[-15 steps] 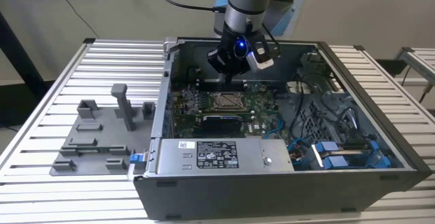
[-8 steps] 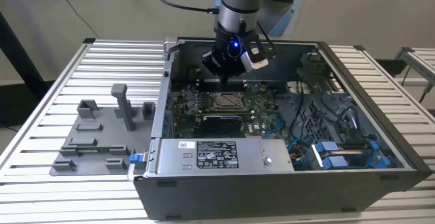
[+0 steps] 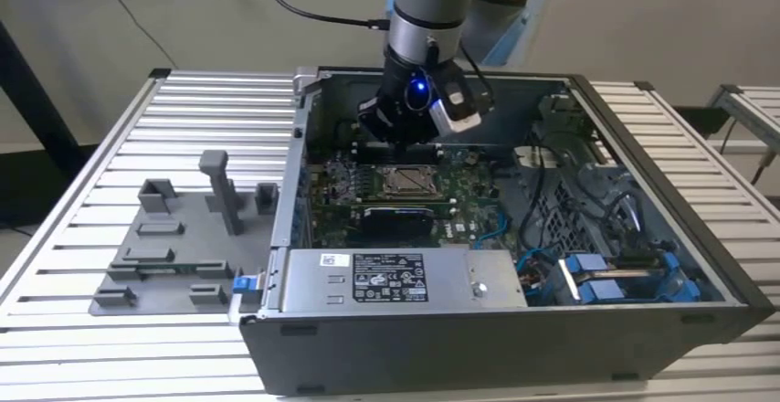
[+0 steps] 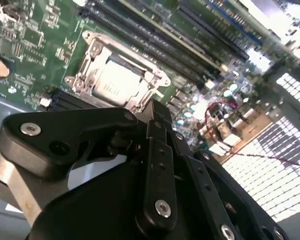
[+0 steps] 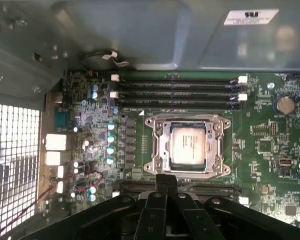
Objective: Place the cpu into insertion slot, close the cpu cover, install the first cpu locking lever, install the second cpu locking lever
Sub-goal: 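Install the second cpu locking lever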
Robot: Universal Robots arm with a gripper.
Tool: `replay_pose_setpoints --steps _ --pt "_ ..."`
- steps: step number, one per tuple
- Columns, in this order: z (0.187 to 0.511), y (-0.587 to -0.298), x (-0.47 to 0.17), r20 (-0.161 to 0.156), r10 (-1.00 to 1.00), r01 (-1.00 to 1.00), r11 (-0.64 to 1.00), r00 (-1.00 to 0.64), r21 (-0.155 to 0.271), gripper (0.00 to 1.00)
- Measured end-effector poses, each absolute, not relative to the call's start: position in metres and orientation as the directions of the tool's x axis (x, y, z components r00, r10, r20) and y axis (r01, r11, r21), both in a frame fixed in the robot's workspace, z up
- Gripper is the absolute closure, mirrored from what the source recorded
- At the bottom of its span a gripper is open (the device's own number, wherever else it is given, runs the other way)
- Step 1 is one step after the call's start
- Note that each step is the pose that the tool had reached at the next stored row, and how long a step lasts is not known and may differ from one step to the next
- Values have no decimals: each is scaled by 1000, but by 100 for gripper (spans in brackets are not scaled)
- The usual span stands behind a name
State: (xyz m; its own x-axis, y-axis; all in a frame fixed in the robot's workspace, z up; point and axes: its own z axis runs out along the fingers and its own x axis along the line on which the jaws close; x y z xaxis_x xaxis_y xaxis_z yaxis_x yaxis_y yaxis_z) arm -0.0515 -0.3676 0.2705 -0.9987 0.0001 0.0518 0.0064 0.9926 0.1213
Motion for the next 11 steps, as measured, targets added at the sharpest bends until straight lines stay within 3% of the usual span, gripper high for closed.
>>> replay_pose_setpoints --steps 11 --pt "270 -386 -55 52 0 6 992 -999 122 89"
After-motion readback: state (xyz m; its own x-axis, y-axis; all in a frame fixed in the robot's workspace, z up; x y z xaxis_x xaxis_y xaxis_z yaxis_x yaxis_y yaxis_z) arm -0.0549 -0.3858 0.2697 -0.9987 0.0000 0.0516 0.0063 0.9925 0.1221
